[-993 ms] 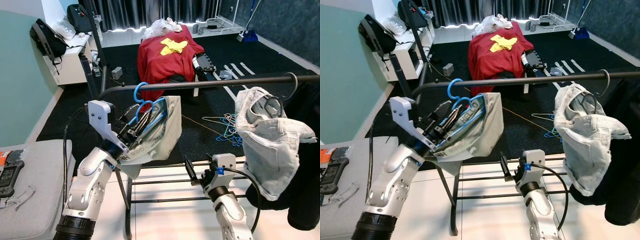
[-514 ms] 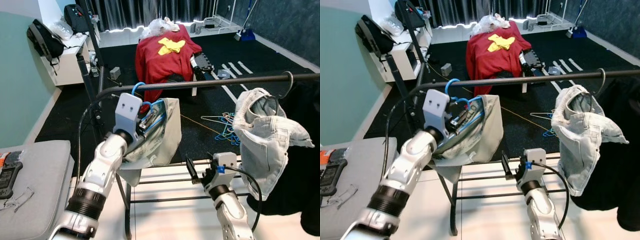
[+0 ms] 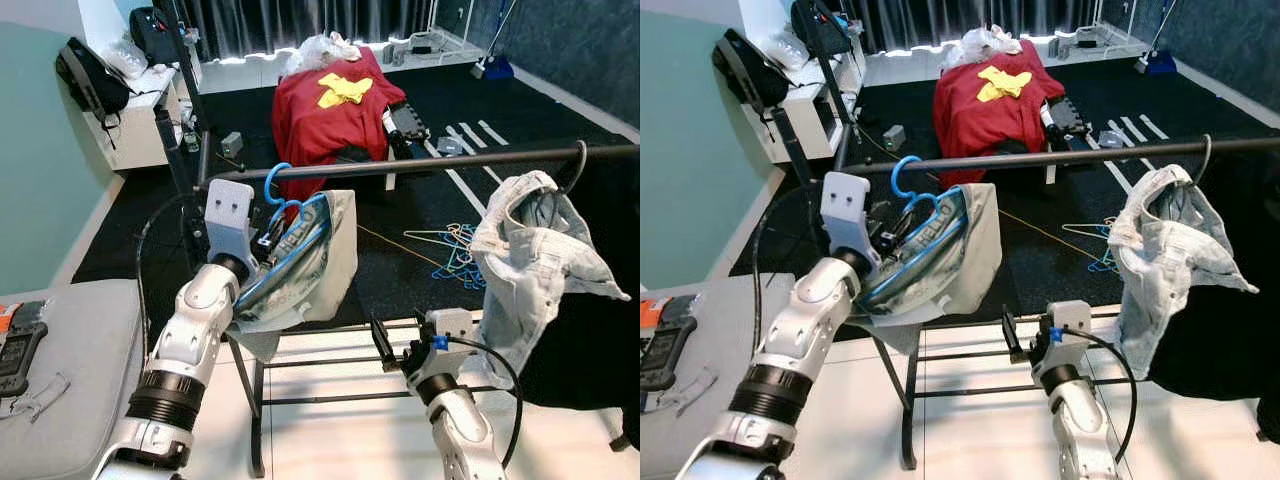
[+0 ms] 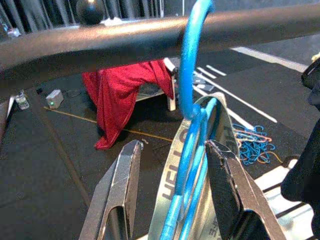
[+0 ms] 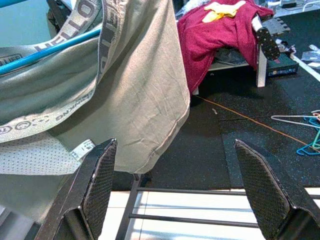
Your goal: Hang hanger
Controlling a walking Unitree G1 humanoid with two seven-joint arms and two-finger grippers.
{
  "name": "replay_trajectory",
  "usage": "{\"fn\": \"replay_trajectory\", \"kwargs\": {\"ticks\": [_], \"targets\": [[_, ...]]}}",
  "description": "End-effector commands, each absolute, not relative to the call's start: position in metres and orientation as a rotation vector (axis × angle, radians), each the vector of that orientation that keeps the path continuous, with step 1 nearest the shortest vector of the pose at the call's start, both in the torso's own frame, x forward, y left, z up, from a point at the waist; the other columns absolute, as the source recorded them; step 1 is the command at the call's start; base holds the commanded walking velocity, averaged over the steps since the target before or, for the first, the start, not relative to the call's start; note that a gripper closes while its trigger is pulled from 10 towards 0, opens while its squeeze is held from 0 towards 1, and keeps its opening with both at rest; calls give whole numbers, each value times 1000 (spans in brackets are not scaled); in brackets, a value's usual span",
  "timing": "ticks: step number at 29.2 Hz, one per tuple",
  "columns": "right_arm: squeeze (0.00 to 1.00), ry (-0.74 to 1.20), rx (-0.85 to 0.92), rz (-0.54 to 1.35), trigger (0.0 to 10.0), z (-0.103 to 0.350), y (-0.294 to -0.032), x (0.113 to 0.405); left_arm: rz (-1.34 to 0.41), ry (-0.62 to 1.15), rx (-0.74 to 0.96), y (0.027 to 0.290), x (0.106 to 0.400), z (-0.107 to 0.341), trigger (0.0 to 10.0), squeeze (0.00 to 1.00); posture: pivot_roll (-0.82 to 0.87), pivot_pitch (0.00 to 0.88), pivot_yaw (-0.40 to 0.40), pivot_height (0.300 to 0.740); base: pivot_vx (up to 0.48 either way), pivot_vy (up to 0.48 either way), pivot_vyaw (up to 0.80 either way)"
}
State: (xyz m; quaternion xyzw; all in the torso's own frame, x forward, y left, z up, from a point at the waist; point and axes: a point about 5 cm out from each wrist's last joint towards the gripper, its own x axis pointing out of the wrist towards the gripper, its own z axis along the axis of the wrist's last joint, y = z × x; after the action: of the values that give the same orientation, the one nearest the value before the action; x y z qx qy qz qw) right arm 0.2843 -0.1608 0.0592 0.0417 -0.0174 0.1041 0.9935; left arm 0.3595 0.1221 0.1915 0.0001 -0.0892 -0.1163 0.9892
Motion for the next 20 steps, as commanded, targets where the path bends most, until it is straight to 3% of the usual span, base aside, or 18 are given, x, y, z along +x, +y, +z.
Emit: {"fn": "replay_trajectory", "kwargs": {"ticks": [1, 14, 16, 20], "targets": [[0, -52, 90, 219, 10000, 61, -156, 283, -224, -141, 9, 125, 362, 185, 10000, 0, -91, 67, 70, 740, 0, 0, 0], [0, -56, 90, 220, 10000, 62, -156, 282, -163, -144, -43, 134, 366, 190, 10000, 0, -97, 70, 72, 740, 0, 0, 0], [0, -53, 90, 221, 10000, 61, -157, 280, -201, -221, -173, 142, 360, 200, 10000, 0, -92, 74, 68, 740, 0, 0, 0], [0, -51, 89, 222, 10000, 61, -157, 280, -217, -252, -215, 145, 358, 203, 10000, 0, -92, 74, 68, 740, 0, 0, 0]]}}
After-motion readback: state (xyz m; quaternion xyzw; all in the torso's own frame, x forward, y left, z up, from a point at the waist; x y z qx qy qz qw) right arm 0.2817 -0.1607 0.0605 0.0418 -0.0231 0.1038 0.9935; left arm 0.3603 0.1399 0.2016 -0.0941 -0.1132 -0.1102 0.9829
